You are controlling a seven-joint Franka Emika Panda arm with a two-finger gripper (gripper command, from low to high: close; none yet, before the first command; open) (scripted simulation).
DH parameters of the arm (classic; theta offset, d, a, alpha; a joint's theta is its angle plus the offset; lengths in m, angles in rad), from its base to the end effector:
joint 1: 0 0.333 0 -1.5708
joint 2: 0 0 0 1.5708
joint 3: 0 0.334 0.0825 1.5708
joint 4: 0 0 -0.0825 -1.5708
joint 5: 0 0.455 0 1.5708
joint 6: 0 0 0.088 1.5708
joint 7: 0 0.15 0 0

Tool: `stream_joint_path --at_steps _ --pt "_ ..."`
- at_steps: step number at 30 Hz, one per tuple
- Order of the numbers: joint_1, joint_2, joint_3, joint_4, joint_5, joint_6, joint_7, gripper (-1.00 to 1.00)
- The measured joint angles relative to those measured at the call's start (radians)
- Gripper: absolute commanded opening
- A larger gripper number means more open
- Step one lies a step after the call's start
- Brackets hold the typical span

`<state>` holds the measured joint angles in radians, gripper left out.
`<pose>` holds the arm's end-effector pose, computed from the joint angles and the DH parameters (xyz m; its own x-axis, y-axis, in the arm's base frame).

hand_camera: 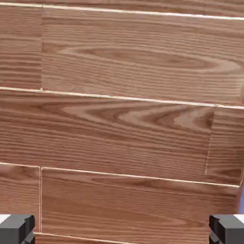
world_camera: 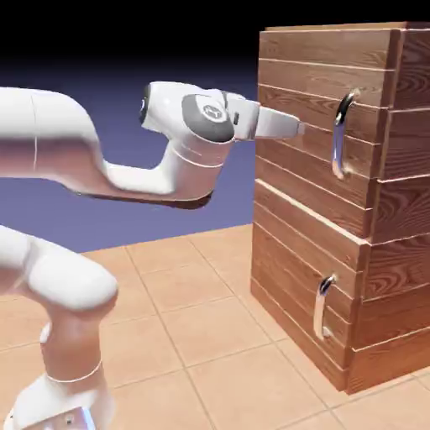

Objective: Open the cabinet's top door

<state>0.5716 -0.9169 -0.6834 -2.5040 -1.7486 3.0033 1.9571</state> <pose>0.4463 -0.0323 0.6050 0.1605 -0.6510 0.7419 -0.0719 -0.7574 -0.6490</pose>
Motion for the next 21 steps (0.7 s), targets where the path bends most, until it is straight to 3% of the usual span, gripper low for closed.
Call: stream_joint_path --at_steps 16,21 --pt "0.221 -0.137 -0.270 0.121 -0.692 -0.013 0.481 0.00" --pt "0.366 -0.100 -0.344 0.211 -0.729 -0.056 0.493 0.00"
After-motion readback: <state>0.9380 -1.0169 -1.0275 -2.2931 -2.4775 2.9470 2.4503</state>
